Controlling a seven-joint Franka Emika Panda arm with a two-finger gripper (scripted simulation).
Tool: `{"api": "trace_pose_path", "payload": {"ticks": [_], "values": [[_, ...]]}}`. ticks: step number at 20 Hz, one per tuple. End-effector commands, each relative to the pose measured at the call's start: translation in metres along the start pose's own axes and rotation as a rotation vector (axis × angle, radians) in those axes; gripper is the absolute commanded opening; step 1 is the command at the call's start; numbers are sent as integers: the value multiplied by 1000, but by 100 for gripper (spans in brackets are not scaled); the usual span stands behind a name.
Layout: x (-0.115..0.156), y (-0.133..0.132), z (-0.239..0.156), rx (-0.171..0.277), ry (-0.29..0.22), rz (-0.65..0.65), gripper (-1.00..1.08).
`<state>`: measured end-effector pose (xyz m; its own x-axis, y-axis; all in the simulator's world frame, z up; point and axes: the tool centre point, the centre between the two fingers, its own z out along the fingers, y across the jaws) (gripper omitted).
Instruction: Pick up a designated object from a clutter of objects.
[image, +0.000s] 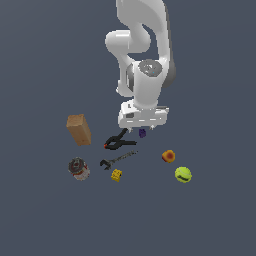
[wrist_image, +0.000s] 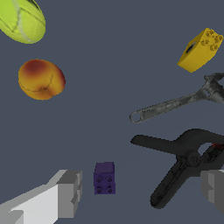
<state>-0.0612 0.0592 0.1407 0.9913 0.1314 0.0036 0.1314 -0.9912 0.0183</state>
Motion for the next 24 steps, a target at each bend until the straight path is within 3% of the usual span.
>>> {"api": "trace_pose_path", "payload": {"ticks": [1, 12, 24], "values": [[-13, -8, 18, 4, 0, -8, 100], [-55, -28, 62, 16, -3, -28, 100], [-61, -30, 73, 18, -4, -31, 100]]}}
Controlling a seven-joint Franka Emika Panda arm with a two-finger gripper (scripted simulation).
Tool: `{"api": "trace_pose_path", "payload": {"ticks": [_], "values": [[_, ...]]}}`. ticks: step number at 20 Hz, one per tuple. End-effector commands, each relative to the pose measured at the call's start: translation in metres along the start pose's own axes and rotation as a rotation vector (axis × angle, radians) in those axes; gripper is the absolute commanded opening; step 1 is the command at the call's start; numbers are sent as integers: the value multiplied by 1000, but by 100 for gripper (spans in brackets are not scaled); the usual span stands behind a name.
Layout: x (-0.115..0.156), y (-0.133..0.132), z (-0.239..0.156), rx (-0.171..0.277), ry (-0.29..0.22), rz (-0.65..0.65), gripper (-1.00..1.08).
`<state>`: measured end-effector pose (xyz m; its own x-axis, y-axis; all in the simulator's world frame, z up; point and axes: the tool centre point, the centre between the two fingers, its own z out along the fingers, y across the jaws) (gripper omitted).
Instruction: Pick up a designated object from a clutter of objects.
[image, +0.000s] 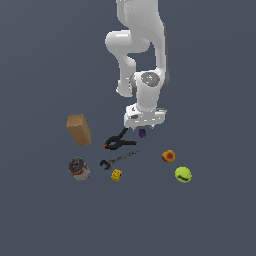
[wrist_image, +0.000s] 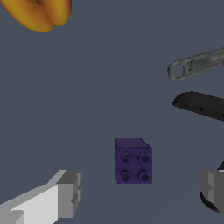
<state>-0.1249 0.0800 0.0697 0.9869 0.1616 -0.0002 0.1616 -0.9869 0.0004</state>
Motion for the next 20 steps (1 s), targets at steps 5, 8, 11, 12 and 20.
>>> {"api": "trace_pose_path", "payload": {"ticks": [5, 8, 11, 12, 20], "values": [[-1, 0, 19, 1, 0, 0, 100], [-1, 0, 32, 1, 0, 0, 100], [-2, 0, 41, 1, 0, 0, 100], [-2, 0, 44, 1, 0, 0, 100], [-1, -1, 48, 0, 0, -1, -100]]}}
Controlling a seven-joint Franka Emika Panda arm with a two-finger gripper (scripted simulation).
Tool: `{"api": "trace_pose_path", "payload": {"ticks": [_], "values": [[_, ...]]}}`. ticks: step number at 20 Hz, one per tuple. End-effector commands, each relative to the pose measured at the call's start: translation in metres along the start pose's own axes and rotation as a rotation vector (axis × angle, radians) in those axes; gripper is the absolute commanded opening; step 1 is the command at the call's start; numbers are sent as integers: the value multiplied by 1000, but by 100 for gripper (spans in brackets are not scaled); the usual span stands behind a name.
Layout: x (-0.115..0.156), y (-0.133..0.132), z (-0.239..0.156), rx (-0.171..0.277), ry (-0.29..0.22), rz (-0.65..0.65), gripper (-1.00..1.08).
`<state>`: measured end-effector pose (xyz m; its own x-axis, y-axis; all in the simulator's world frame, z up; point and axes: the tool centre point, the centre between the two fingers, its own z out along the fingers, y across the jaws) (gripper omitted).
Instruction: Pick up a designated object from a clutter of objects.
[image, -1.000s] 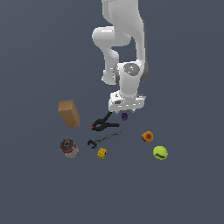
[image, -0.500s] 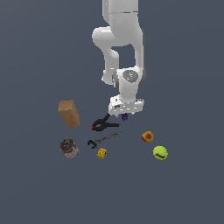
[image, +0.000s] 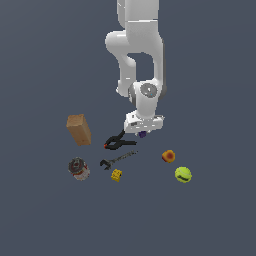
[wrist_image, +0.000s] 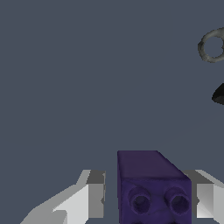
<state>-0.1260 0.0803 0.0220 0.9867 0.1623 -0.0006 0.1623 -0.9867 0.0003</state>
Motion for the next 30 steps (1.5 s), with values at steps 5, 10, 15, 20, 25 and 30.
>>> {"api": "trace_pose_path", "payload": {"ticks": [5, 10, 15, 20, 25, 30], "values": [[0, 0, 0, 0, 0, 0, -100], [0, 0, 0, 0, 0, 0, -100], [0, 1, -5, 0, 0, 0, -100], [-1, 2, -19, 0, 0, 0, -100], [-3, 5, -43, -1, 0, 0, -100], [-5, 8, -76, -1, 0, -1, -100]]}}
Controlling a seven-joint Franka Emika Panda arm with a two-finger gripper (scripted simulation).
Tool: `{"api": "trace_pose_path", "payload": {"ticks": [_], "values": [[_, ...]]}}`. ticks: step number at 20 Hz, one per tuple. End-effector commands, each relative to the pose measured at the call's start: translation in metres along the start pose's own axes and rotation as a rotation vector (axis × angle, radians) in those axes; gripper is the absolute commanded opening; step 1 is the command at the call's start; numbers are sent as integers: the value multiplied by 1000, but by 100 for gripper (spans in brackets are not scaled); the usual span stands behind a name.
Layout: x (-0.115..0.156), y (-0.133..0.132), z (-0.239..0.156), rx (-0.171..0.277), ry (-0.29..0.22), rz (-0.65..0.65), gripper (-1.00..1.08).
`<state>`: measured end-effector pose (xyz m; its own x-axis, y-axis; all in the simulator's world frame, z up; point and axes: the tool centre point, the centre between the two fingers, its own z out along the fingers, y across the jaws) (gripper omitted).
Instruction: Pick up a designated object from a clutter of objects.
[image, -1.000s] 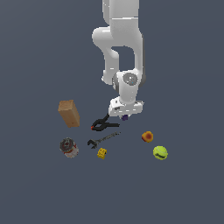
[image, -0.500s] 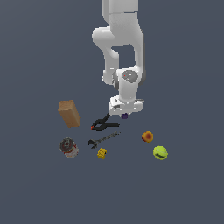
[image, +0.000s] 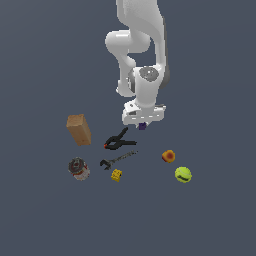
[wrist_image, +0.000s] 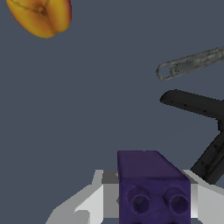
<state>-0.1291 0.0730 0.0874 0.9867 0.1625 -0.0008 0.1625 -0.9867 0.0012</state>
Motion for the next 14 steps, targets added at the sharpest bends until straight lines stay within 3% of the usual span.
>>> {"api": "trace_pose_path", "payload": {"ticks": [1, 14], "values": [[-1, 2, -19, 1, 1, 0, -100], [-7, 11, -125, 4, 1, -1, -100]]}}
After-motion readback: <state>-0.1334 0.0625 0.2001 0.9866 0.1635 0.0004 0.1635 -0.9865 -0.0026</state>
